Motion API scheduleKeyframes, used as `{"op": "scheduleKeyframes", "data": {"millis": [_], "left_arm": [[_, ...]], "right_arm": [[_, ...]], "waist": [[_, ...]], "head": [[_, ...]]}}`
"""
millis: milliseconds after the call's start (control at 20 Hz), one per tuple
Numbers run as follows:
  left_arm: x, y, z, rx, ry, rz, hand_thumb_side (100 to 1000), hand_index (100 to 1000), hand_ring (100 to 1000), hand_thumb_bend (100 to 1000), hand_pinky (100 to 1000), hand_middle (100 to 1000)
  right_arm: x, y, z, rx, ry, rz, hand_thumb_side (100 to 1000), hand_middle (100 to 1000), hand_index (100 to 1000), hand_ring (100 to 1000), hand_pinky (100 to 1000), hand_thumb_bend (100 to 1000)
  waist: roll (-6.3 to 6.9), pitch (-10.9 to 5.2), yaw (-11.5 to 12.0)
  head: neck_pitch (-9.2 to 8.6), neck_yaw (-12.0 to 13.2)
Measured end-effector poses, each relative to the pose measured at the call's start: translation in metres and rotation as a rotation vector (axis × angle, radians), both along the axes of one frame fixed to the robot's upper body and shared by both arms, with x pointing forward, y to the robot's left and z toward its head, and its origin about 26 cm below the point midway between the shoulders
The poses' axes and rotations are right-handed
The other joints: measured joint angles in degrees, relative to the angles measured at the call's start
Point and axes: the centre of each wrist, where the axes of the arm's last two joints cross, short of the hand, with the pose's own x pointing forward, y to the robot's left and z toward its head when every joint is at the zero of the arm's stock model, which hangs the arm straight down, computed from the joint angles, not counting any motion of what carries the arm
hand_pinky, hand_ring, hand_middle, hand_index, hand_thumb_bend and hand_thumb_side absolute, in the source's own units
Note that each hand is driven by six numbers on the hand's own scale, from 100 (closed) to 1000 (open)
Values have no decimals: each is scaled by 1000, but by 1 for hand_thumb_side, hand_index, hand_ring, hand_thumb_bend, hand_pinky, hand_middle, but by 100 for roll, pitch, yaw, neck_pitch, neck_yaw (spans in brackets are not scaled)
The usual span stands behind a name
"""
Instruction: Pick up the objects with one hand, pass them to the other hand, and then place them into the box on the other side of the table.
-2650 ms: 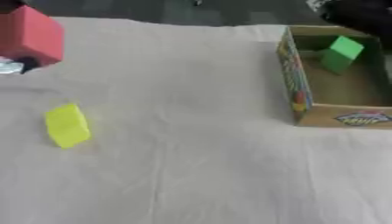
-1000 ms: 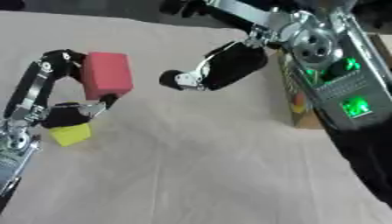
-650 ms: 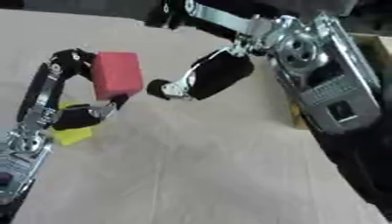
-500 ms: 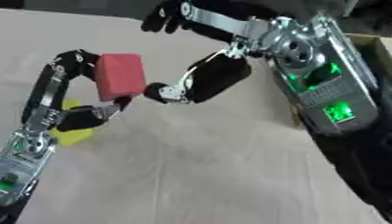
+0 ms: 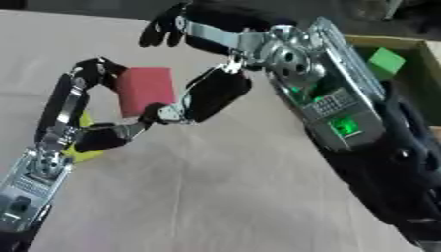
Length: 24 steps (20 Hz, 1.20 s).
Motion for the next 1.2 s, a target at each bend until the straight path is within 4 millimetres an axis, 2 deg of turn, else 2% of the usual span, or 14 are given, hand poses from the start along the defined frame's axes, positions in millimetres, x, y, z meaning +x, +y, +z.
{"op": "scheduleKeyframes", "data": {"millis": [1200], "left_arm": [[-9, -15, 16, -54, -41, -55, 100, 483, 454, 100, 512, 405]], "right_arm": [[21, 15, -20, -48, -68, -62, 377, 809, 847, 848, 874, 468]], "waist": [[10, 10, 53]], "head": [[46, -42]]}}
